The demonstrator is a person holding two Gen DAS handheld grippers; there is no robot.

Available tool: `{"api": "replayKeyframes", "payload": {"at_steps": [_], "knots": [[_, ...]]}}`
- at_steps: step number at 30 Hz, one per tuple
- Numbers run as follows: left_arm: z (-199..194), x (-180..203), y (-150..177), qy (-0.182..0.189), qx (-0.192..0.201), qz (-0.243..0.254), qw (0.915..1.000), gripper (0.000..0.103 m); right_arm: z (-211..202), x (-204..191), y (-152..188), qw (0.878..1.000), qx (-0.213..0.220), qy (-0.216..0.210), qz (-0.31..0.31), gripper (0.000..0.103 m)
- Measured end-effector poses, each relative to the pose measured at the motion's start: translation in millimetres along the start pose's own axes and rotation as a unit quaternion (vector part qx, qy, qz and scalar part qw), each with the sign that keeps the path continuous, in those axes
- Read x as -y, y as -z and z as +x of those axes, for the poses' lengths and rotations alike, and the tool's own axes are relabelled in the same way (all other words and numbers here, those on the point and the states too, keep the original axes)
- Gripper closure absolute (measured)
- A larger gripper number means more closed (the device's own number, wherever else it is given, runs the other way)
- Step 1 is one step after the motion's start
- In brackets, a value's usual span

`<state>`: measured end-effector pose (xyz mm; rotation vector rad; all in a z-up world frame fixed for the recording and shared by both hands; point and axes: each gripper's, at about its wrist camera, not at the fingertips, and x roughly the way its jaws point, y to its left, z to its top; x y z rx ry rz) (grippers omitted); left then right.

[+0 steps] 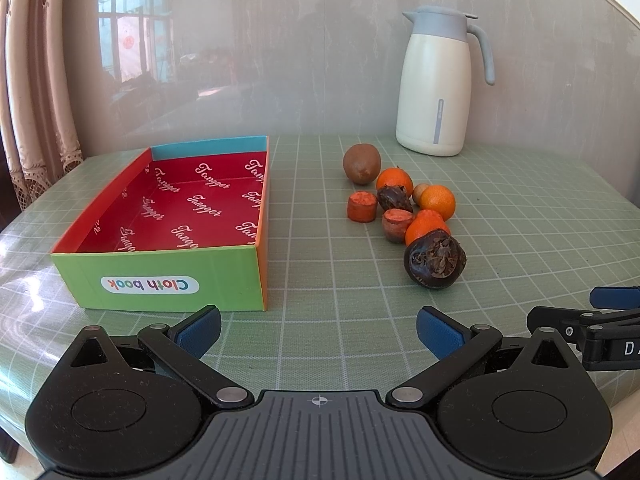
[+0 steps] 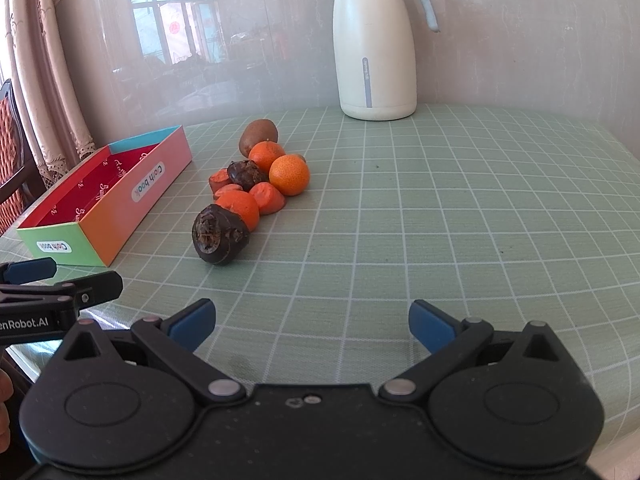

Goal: Organize fruits

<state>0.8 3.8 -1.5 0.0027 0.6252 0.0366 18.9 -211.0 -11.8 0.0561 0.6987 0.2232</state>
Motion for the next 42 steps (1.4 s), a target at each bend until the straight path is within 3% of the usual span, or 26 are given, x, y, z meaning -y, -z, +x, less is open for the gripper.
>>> {"api": "replayKeyframes", "payload": {"at_steps": [25,30,36,42], "knots": [[-5.7,14.7,-0.9,0.021,0.016,0.025,0.9994,0.000,-13.4,12.8,-3.7,0.999,0.026,0.015,0.026,0.000],[-5.1,23.1,-1.9,0.027,0.015,0.039,0.9988,0.000,-23.2,26.1,-7.2,0.996,0.053,0.043,0.058,0.000],[-4.0,38.0,-8.0,0.036,0.025,0.064,0.9970,0.000,-39.8,49.9,-9.9,0.983,0.093,0.114,0.105,0.000],[15.5,63.8,-21.8,0.050,0.026,0.081,0.9951,0.000,-51.3,64.6,-11.9,0.978,0.119,0.105,0.134,0.000]]}}
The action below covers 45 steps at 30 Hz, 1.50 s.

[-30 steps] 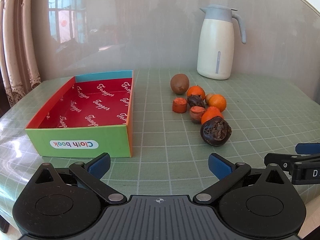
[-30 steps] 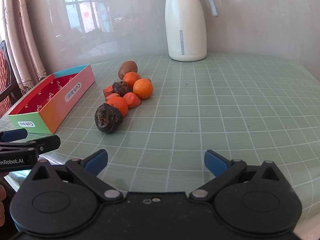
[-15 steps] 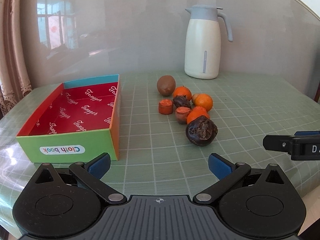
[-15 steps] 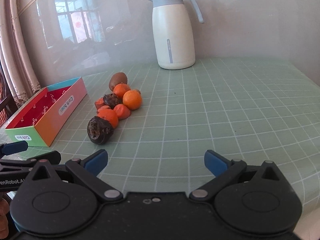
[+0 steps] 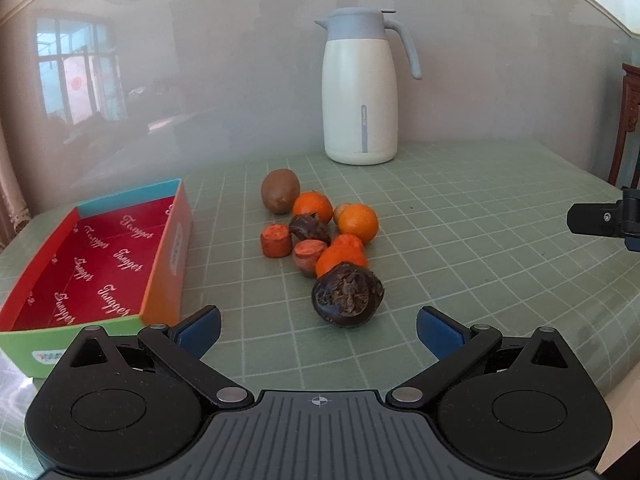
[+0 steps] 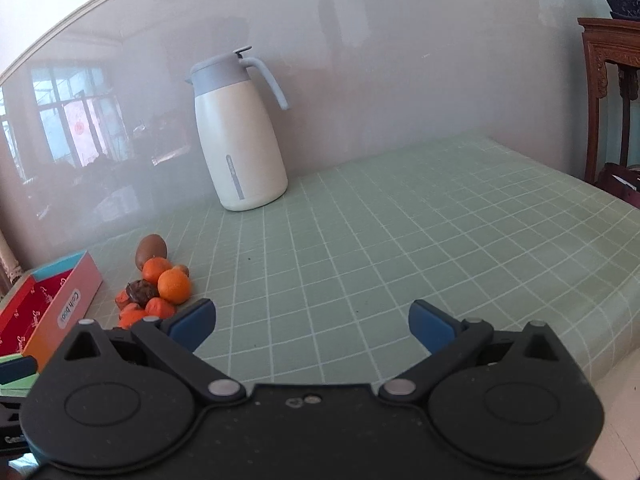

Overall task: Organize fruits
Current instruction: 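Grasp the large dark brown wrinkled fruit with the left tool, then carry the dark brown fruit into the red box and open the left tool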

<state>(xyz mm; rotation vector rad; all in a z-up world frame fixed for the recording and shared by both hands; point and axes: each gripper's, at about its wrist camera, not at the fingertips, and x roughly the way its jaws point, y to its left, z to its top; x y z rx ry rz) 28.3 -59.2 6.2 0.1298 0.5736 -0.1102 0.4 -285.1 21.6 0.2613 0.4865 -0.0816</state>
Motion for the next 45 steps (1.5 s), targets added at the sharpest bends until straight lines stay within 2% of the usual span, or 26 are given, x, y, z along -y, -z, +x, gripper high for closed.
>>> {"api": "replayKeyframes", "payload": {"at_steps": [9,17,18,19,20,22,25,32,45], "knots": [[35.0,14.3,-4.1,-0.001,-0.008,-0.005,1.0000,0.000,-1.6,10.6,-3.6,1.000,0.000,-0.004,0.022,0.000],[51.7,19.8,-5.0,-0.024,-0.010,-0.008,0.9996,0.002,-3.3,17.3,-5.2,0.999,0.000,-0.021,0.043,0.000],[53.3,20.1,-4.3,-0.025,-0.010,-0.009,0.9996,0.007,-3.2,17.8,-5.3,0.999,0.000,-0.023,0.046,0.000],[54.9,20.5,-3.6,-0.024,-0.013,-0.009,0.9996,0.022,-3.1,18.5,-5.7,0.998,-0.001,-0.024,0.049,0.000],[58.6,20.4,-3.6,-0.019,-0.021,-0.010,0.9995,0.031,-3.6,19.1,-5.9,0.998,0.000,-0.025,0.051,0.000],[60.9,17.6,-2.1,-0.013,-0.026,-0.030,0.9991,0.036,-4.8,20.6,-6.4,0.998,0.002,-0.027,0.056,0.000],[60.1,16.5,-1.8,-0.009,-0.019,-0.036,0.9991,0.050,-5.9,23.1,-7.0,0.998,0.006,-0.027,0.063,0.000],[50.5,16.4,-1.3,-0.010,0.000,-0.031,0.9995,0.051,-4.8,25.1,-6.8,0.997,0.002,-0.028,0.077,0.000],[29.2,-12.5,-3.5,-0.020,0.023,-0.050,0.9983,0.051,0.3,12.1,-5.3,0.999,-0.003,-0.014,0.051,0.000]]}}
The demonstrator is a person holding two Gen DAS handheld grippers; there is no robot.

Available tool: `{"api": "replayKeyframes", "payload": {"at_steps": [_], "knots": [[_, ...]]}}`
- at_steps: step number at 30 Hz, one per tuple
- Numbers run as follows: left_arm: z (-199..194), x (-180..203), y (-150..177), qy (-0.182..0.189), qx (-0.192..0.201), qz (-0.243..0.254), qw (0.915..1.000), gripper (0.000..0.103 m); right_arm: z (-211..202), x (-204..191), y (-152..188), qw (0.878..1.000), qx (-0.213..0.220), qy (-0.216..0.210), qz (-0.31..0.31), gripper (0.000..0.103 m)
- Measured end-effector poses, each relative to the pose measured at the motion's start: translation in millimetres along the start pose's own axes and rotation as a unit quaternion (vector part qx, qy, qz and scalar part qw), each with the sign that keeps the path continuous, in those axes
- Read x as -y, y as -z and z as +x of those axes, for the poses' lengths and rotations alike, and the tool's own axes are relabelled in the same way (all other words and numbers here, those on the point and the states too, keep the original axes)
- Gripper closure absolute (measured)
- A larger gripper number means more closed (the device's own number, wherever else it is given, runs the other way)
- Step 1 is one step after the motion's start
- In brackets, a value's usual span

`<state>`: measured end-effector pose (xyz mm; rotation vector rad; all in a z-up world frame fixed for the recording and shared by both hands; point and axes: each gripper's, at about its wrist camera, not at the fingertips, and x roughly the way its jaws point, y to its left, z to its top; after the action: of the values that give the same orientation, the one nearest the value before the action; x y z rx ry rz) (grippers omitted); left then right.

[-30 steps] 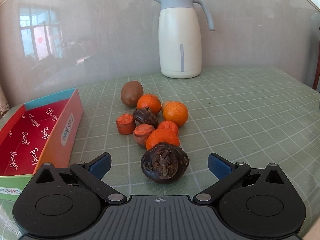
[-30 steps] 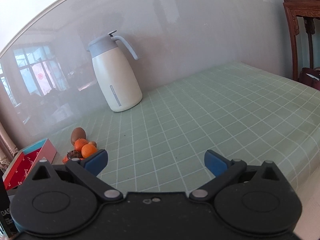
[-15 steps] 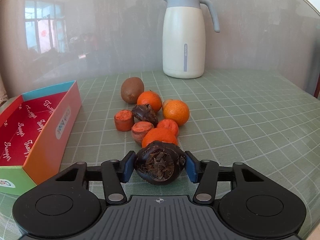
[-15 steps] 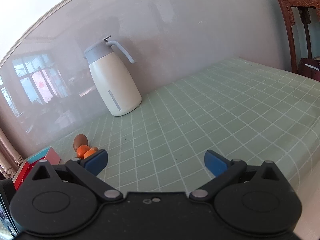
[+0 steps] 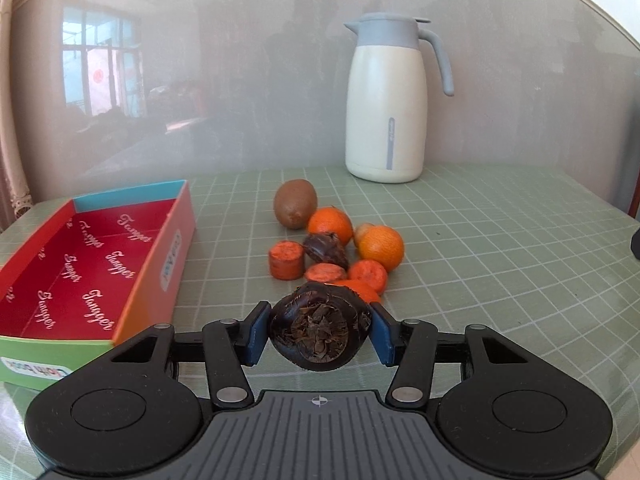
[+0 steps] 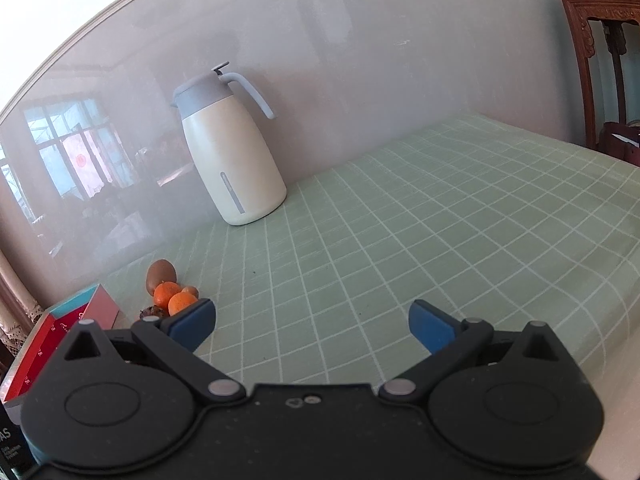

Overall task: Organize fruits
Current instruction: 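Carry the dark brown fruit into the red box and open the left tool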

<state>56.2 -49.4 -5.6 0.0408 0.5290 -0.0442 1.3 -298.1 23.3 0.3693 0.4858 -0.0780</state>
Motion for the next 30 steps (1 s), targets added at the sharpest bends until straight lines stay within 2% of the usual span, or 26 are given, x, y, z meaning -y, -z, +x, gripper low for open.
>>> {"api": "replayKeyframes", "payload": {"at_steps": [4,19,25,30], "knots": [[-5.1,-12.4,-1.9,-0.009,0.008,-0.010,0.9999,0.051,4.6,-8.2,2.2,1.000,-0.001,0.025,-0.017,0.000],[-23.5,-48.4,-9.9,-0.034,0.038,-0.031,0.9982,0.051,14.8,-39.8,10.0,0.999,-0.008,0.009,-0.046,0.000],[-34.4,-87.5,-21.8,-0.087,0.068,-0.064,0.9918,0.051,19.5,-50.5,12.1,0.999,-0.013,-0.001,-0.053,0.000],[-18.1,-134.0,-23.6,-0.146,0.037,-0.111,0.9824,0.051,27.6,-64.7,16.5,0.998,-0.021,-0.012,-0.064,0.000]]}}
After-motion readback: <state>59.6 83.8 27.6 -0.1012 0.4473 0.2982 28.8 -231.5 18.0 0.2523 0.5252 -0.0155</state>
